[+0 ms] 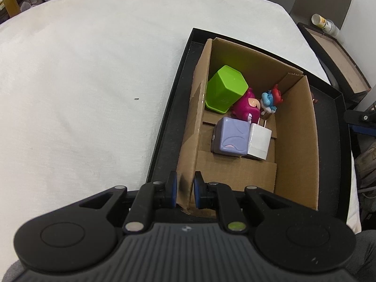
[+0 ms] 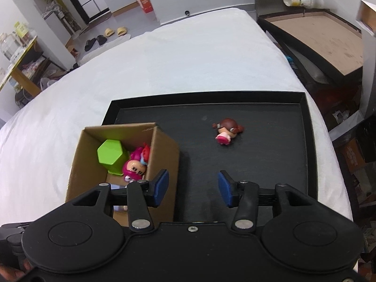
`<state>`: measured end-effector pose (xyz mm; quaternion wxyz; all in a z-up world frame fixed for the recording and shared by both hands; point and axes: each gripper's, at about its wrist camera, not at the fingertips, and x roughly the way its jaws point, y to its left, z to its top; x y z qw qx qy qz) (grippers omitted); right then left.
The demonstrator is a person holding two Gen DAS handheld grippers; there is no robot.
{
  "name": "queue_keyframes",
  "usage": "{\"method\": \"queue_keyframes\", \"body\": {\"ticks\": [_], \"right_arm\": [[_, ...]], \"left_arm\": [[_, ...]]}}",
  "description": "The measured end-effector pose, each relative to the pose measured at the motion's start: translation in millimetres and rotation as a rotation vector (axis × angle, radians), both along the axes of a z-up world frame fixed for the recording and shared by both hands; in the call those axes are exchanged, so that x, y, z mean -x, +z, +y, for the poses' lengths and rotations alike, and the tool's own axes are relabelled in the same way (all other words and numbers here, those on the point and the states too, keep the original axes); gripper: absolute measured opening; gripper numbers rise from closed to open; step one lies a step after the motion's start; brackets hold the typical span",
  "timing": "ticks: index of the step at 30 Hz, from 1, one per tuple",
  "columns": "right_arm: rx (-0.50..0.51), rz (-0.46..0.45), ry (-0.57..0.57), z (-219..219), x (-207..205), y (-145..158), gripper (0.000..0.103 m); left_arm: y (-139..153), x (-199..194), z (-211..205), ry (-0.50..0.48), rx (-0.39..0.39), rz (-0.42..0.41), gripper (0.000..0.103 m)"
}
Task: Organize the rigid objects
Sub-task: 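Move the open right tool to the brown-haired doll and grasp it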
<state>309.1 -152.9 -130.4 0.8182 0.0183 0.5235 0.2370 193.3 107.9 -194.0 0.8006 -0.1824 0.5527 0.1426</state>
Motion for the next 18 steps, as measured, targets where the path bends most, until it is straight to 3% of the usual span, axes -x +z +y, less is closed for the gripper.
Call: {"method": "queue_keyframes", "body": {"ticks": [11,15,18], "right_arm": [[-0.074,0.028,-0.069,-34.1,-20.9,-21.3,0.048],[-0.091,0.032,-0.066,-37.0,-25.9,-30.6,0.056],[-0.104,0.045,-0.066,-38.3,-32.0,-38.9,0.056]], "left_arm": [[1.6,-5.2,-11.4,-0.017,-0.078,0.029,0.013],[0.5,-6.9,-10.7,-0.005,-0.076,0.042,0.013],[-0.6,-9.3,-12.0,-0.003,-0.081,0.053,0.013]]}}
